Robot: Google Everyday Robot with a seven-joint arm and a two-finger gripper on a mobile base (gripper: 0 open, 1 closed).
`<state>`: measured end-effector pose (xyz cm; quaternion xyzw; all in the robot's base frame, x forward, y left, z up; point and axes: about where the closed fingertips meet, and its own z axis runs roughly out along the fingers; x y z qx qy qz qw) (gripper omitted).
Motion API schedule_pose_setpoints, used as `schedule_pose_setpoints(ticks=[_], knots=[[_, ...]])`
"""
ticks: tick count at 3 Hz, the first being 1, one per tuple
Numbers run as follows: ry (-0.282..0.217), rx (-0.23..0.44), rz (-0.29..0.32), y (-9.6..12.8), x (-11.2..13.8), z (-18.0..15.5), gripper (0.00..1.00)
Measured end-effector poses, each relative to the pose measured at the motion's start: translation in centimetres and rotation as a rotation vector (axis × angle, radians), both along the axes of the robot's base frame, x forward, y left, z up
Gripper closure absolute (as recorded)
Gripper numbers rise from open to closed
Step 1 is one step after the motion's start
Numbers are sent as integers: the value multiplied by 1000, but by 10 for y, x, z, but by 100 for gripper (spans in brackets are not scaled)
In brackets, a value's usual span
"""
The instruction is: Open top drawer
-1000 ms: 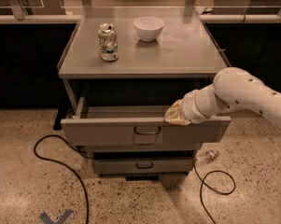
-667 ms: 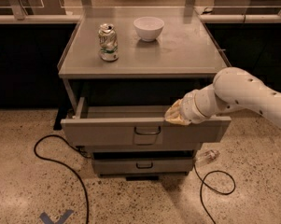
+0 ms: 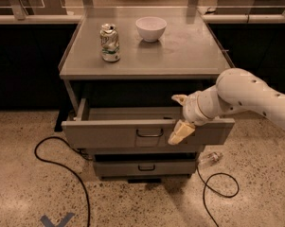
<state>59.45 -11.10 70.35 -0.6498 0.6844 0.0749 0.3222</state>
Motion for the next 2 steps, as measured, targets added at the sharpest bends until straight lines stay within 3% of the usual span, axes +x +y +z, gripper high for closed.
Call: schedule_pose_setpoints(ticks=[2], knots=[[25,-9,-15,-7,6,-9,0]])
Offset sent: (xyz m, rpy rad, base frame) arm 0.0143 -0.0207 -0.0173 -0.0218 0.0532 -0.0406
